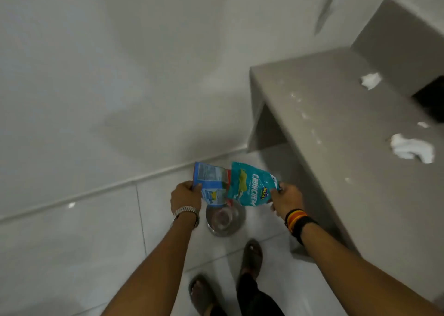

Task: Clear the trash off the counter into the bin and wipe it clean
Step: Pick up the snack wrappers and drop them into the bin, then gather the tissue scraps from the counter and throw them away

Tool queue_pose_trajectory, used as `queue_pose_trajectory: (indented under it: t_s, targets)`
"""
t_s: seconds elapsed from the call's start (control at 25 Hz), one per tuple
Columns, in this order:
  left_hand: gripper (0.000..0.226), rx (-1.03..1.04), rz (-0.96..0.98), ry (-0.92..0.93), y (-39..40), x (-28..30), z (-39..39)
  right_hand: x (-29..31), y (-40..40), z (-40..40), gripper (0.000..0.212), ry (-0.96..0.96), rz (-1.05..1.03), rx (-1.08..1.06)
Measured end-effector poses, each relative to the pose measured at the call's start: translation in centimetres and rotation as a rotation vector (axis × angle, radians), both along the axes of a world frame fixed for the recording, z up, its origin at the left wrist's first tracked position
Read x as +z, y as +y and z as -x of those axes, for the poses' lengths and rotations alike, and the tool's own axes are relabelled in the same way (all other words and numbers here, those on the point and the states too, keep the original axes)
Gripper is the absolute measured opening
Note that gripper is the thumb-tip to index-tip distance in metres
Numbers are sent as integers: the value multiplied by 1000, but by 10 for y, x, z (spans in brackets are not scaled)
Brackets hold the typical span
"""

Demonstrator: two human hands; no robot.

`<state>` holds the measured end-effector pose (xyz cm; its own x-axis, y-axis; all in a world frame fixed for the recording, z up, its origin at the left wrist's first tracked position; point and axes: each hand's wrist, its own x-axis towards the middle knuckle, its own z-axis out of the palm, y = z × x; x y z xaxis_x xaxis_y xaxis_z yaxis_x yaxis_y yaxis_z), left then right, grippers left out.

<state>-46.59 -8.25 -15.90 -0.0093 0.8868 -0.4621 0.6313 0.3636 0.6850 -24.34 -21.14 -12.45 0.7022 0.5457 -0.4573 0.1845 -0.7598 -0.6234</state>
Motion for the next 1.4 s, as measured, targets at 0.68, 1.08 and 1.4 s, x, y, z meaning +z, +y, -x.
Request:
queue_pose_trajectory:
  t_s: [0.68, 1.08, 1.4]
  targets:
    - [47, -388, -162, 321, -53, -294, -37, -310, 24, 19, 44, -118, 255, 538]
    - [69, -845, -776, 453, 8, 30, -37, -14, 48, 42, 76, -725, -22, 603]
    - [72, -1016, -1053, 333, 11, 185, -96, 134, 8, -1, 79, -836, -81, 184]
